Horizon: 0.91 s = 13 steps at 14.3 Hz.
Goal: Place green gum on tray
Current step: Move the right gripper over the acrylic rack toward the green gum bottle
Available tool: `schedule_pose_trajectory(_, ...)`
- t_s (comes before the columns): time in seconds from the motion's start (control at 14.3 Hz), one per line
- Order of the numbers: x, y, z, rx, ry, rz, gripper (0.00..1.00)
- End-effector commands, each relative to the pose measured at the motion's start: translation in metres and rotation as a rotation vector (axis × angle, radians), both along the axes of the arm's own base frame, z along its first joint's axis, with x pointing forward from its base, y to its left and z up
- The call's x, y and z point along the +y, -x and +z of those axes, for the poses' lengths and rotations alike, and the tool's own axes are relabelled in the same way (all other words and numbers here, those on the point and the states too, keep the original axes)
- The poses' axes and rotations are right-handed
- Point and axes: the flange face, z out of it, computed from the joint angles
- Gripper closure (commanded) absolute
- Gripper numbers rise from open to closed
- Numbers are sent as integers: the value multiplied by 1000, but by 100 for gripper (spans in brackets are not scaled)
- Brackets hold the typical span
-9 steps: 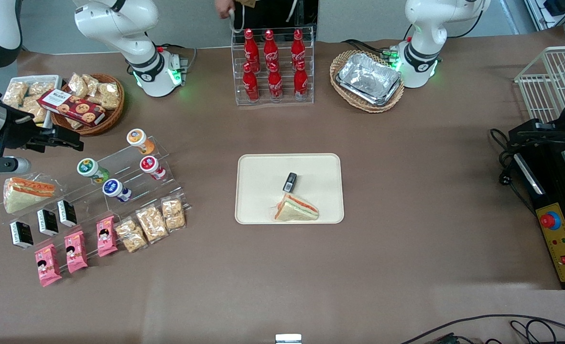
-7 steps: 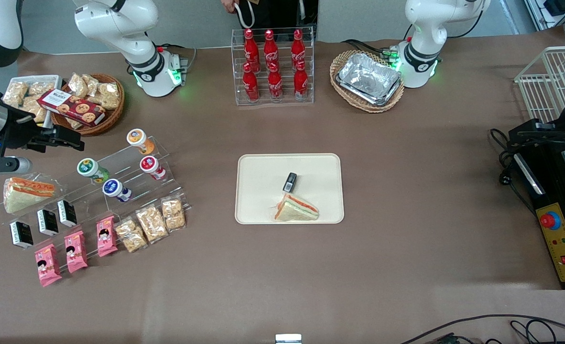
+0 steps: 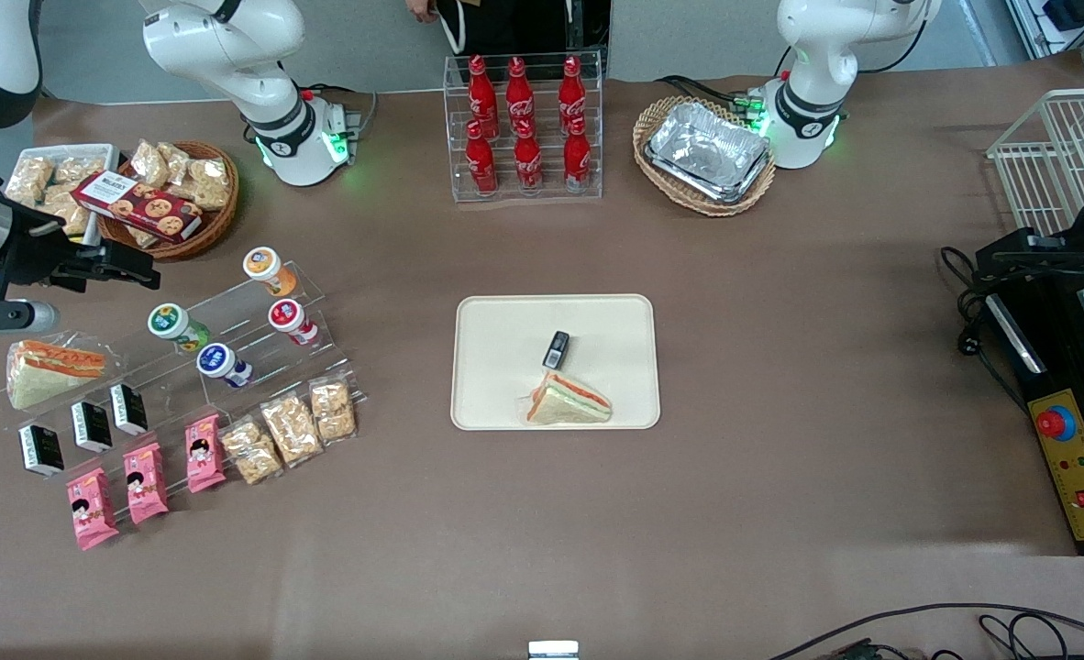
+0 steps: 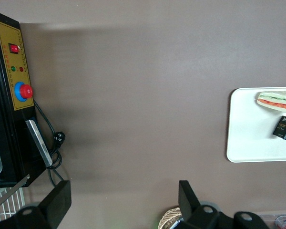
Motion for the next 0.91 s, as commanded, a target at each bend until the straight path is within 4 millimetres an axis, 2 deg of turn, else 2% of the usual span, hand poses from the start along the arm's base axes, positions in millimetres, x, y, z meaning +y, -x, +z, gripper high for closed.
schedule_pose_trajectory(0.0,-7,16,10,40,6,61,0)
schedule_pose_trajectory(0.21,-14,32,4,14,45,104,0)
schedule_pose_trajectory(0.49,-25,64,-30,-41,49,166,0)
schedule_pose_trajectory(0.63,-30,67,-47,-42,52,199,0)
schedule_pose_trajectory(0.84,-57,68,-77,-44,49,245,0)
